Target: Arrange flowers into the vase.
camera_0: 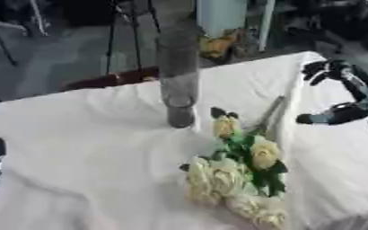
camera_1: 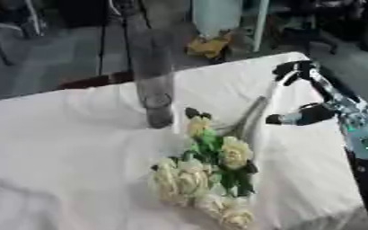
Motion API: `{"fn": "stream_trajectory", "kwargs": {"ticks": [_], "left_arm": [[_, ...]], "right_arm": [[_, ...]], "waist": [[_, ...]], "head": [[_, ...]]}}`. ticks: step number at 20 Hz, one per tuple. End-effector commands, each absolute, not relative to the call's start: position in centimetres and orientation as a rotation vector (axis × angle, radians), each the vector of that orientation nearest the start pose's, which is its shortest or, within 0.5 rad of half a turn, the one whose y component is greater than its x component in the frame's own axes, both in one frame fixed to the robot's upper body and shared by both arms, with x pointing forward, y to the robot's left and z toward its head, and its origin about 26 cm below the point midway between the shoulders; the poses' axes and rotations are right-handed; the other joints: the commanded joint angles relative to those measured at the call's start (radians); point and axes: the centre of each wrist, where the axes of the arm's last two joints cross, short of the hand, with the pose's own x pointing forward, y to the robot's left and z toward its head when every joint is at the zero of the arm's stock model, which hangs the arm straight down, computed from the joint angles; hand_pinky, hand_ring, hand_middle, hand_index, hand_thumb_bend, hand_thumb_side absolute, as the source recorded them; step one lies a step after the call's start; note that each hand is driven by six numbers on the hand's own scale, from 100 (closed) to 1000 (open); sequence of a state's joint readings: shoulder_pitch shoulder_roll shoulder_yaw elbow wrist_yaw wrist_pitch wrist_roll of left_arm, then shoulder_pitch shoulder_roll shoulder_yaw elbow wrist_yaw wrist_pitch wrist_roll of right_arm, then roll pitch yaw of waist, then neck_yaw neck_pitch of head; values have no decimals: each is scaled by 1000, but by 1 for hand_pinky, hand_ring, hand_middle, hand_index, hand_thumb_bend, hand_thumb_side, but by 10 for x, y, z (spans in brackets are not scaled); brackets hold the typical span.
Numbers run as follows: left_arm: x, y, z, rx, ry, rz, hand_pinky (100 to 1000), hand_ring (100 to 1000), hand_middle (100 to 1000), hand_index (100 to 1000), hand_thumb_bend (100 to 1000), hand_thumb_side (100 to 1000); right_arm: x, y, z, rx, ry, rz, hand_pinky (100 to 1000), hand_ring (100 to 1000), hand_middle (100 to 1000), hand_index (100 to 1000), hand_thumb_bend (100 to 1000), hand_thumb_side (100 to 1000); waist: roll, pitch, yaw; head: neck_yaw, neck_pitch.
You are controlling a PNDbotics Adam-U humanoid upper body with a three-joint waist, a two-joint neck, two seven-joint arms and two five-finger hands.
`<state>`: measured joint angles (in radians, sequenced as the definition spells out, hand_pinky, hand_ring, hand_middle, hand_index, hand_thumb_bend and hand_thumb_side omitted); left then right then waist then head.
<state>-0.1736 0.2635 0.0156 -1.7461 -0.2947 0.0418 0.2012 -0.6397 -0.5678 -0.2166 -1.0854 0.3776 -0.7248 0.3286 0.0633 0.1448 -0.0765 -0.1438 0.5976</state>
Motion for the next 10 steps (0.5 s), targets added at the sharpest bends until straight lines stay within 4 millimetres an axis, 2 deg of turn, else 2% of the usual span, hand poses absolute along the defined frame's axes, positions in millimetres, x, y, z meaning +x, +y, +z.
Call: {"fn": "stream_trajectory", "kwargs": {"ticks": [1, 5, 6, 7, 8, 10], "left_arm": [[312, 288, 107, 622, -1909, -273, 477, 710, 631, 728, 341, 778], [311, 288, 107, 622, -1908, -274, 477, 710, 631, 728, 339, 779], [311, 288, 107, 622, -1908, -274, 478, 710, 631, 728, 339, 778], [311, 288, 107, 622, -1908, -274, 478, 710, 631, 728, 339, 778], [311, 288, 107, 622, -1908, -274, 478, 710, 631, 728, 339, 778], [311, 288, 107, 621, -1908, -274, 478, 710, 631, 728, 339, 778]], "right_arm": [[413, -432, 188, -711, -2085, 1209, 656, 867, 655, 784, 833, 319], [418, -430, 188, -746, -2078, 1279, 695, 880, 699, 796, 774, 340], [418, -429, 188, -755, -2075, 1290, 706, 880, 717, 802, 715, 347], [419, -428, 188, -765, -2075, 1303, 706, 880, 717, 802, 715, 347], [420, -427, 188, -774, -2076, 1316, 717, 878, 730, 810, 633, 353], [421, -425, 188, -794, -2077, 1336, 717, 878, 730, 810, 633, 353]], "waist": [[-21, -19, 2], [-21, -19, 3], [-21, -19, 3], [-21, -20, 3], [-20, -20, 3], [-20, -20, 3]], "head": [[-1, -3], [-1, -2], [-1, -2], [-1, -2], [-1, -2], [-1, -2]]}}
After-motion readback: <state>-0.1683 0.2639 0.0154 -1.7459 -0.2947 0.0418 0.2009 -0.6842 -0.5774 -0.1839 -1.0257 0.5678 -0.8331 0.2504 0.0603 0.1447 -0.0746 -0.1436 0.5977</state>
